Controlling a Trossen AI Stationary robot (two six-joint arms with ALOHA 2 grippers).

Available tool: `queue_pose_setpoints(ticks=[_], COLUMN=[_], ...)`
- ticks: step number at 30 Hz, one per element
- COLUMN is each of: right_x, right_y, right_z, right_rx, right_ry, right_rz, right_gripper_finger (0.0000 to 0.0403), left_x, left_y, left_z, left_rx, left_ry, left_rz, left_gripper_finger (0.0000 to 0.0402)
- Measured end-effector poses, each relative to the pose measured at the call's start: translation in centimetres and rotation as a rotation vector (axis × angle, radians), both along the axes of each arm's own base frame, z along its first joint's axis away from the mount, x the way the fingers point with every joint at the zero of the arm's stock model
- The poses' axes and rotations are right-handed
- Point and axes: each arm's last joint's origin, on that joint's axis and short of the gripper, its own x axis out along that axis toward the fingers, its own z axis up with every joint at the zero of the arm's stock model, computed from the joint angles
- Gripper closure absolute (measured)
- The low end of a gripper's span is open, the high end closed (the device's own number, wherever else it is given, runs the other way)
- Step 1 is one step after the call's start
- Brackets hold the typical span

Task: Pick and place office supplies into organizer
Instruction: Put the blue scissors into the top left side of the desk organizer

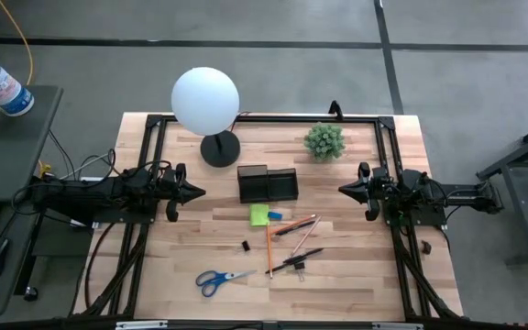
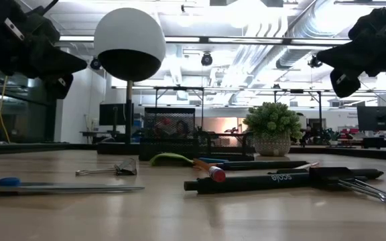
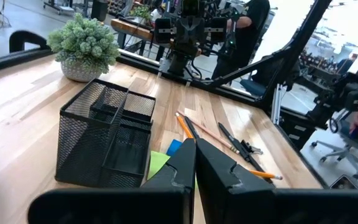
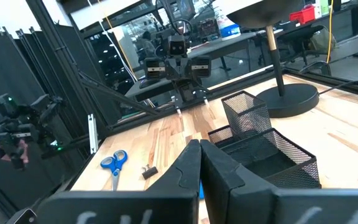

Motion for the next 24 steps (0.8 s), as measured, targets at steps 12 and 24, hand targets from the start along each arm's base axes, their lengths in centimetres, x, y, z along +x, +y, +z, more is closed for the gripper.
queue_pose_setpoints(ticks=[12,24], right_x=[-0.1,-0.2], right_y=[-0.5,-0.8], right_z=[0.7,1.0], right_rx=[0.325,0.352], right_ry=[-0.109,-0.156], right_rz=[-0.165,-0.271], right_gripper_finger=[0.0402,0.0402], left_x=[0.0,0.0], left_y=[0.0,0.2], left_z=[0.5,1.4], left_rx=[-0.061,-0.228], left_ry=[-0.055,-0.176], left_rz=[0.005,0.077], left_gripper_finger=[0.0401,0.0401])
